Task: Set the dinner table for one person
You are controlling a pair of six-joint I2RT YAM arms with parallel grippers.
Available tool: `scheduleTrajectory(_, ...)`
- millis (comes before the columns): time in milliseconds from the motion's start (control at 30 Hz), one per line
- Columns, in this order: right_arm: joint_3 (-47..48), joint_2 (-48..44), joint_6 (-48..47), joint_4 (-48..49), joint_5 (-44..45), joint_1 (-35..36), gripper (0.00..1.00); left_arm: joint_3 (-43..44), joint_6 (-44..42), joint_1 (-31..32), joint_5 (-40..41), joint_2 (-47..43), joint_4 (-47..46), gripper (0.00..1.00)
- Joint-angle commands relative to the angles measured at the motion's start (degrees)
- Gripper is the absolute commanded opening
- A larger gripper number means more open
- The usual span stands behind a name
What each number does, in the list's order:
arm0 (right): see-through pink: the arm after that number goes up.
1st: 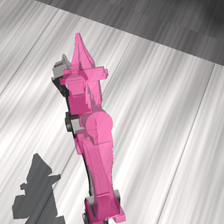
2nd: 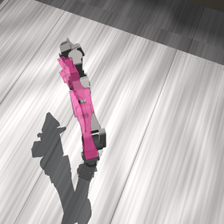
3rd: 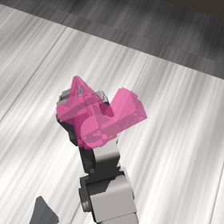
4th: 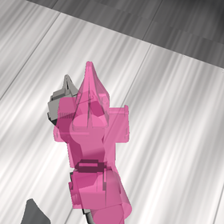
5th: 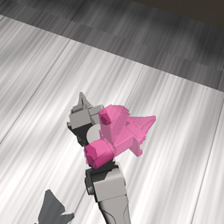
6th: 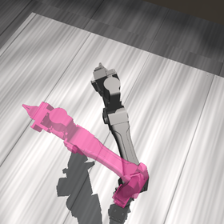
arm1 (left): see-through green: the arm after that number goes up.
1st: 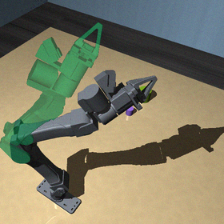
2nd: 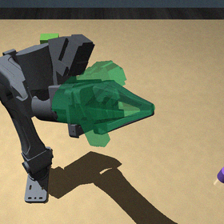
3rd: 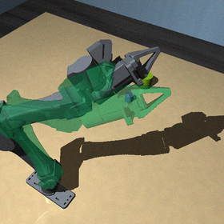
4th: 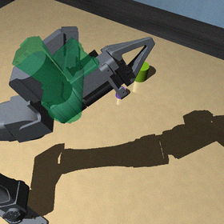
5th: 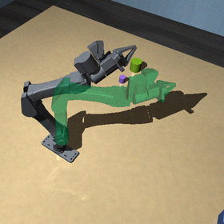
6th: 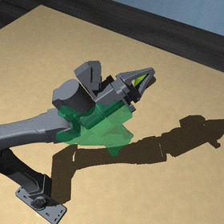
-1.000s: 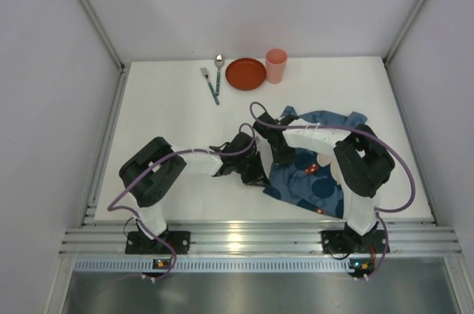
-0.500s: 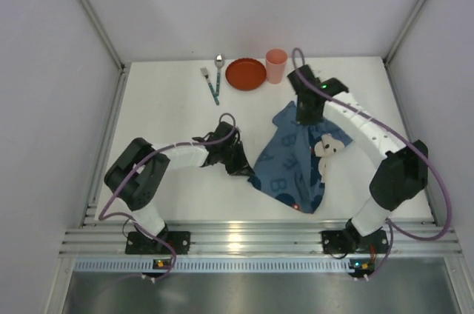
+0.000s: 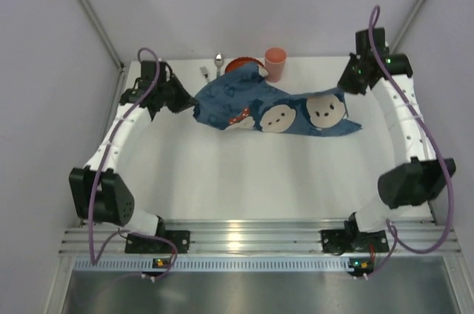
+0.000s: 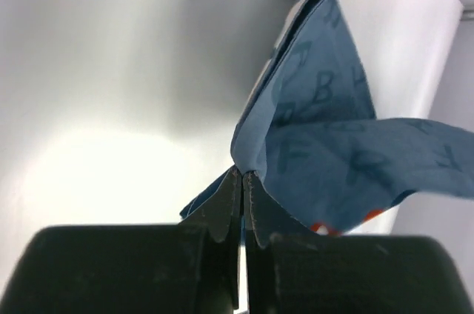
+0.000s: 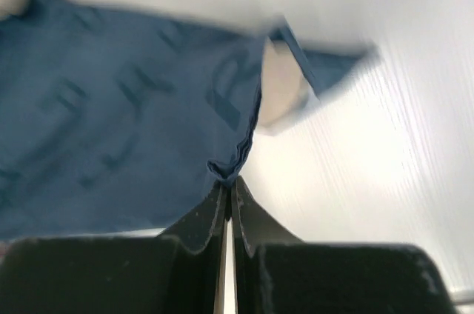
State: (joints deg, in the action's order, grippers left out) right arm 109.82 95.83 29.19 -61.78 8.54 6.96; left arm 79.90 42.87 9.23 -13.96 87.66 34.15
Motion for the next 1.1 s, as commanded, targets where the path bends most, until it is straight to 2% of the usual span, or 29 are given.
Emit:
scheduleTrajectory(0,-25.24,-18.62,4.54,-0.02,-4.05,-0.46,0.00,-9.20,-1.92,-1.32,5.60,-13.94,13.92,0.00)
scheduleTrajectory(33,-30.66,-26.15,5.60,0.86,-4.23,-0.63,0.00,-12.45,-1.48,-1.32,5.69,-17.14,14.27,0.00)
scheduleTrajectory(67,-35.68,-29.44,6.57,1.04,-4.92,-0.63,0.00,-19.10,-1.13,-1.32,5.61,-20.39,14.54,0.00)
scheduleTrajectory(100,-44.60,-32.43,8.23,1.13,-5.45,-0.63,0.00,-22.47,-0.60,-1.41,5.43,-26.25,14.97,0.00)
scheduleTrajectory(133,-48.52,-37.33,9.03,1.31,-6.07,-0.63,0.00,-25.72,0.53,-1.41,5.52,-29.01,15.50,0.00)
scheduleTrajectory(200,-57.73,-41.23,10.62,1.31,-7.65,-0.72,0.00,-34.52,1.59,-1.33,5.34,-35.87,17.44,0.00)
scheduleTrajectory(333,-65.51,-47.31,12.12,0.52,-8.27,-0.81,0.00,-46.55,2.74,-1.32,5.60,-43.09,18.41,0.00)
scheduleTrajectory(467,-67.81,-44.51,12.82,0.78,-8.18,-0.90,0.00,-46.33,3.18,-1.32,5.87,-43.02,17.18,0.00)
scheduleTrajectory(500,-67.90,-43.63,12.65,0.78,-8.18,-0.90,0.25,-45.63,3.44,-1.32,6.39,-42.14,18.31,0.00)
scheduleTrajectory(533,-67.81,-42.23,12.73,0.26,-7.84,-0.98,0.52,-44.84,3.88,-1.32,6.22,-41.17,19.02,0.08)
scheduleTrajectory(567,-67.55,-41.78,12.56,0.34,-7.40,-1.07,0.73,-42.83,3.80,-1.32,5.44,-39.34,19.98,0.21)
scheduleTrajectory(600,-66.15,-41.43,12.30,0.26,-7.04,-1.07,1.00,-41.85,3.71,-1.32,5.00,-38.53,20.42,0.33)
scheduleTrajectory(633,-64.83,-41.17,12.12,-0.44,-6.26,-1.16,1.00,-40.97,3.45,-1.32,4.73,-38.18,21.47,0.45)
scheduleTrajectory(667,-61.60,-41.16,11.68,-0.97,-4.77,-1.25,1.00,-38.18,3.45,-1.32,5.68,-37.91,22.35,0.70)
scheduleTrajectory(700,-59.65,-41.16,11.24,-1.58,-4.06,-1.16,1.00,-36.50,3.45,-1.32,6.22,-37.91,23.84,0.85)
scheduleTrajectory(733,-57.63,-41.25,10.89,-1.68,-3.27,-1.25,1.00,-34.57,3.36,-1.32,6.83,-38.00,24.12,0.94)
scheduleTrajectory(767,-55.79,-41.25,10.37,-1.68,-2.30,-1.16,1.00,-30.98,3.18,-1.32,7.36,-38.00,24.29,0.98)
scheduleTrajectory(800,-52.64,-41.08,9.06,-1.24,-2.29,-1.16,1.00,-29.29,3.01,-1.32,8.06,-37.83,24.30,0.98)
scheduleTrajectory(933,-50.49,-35.31,6.76,6.21,-6.41,-1.25,1.00,-23.48,2.13,-1.32,10.18,-35.19,21.93,0.98)
scheduleTrajectory(967,-50.67,-33.71,6.32,7.97,-10.25,-1.16,0.90,-23.82,1.87,-1.32,10.26,-33.45,18.44,0.98)
scheduleTrajectory(1033,-52.68,-28.72,6.49,14.82,-14.40,-1.16,0.71,-26.27,1.08,-1.32,8.43,-30.98,13.86,0.90)
scheduleTrajectory(1067,-53.30,-26.51,6.75,16.76,-17.64,-1.16,0.46,-27.50,0.90,-1.32,7.20,-27.84,8.53,0.89)
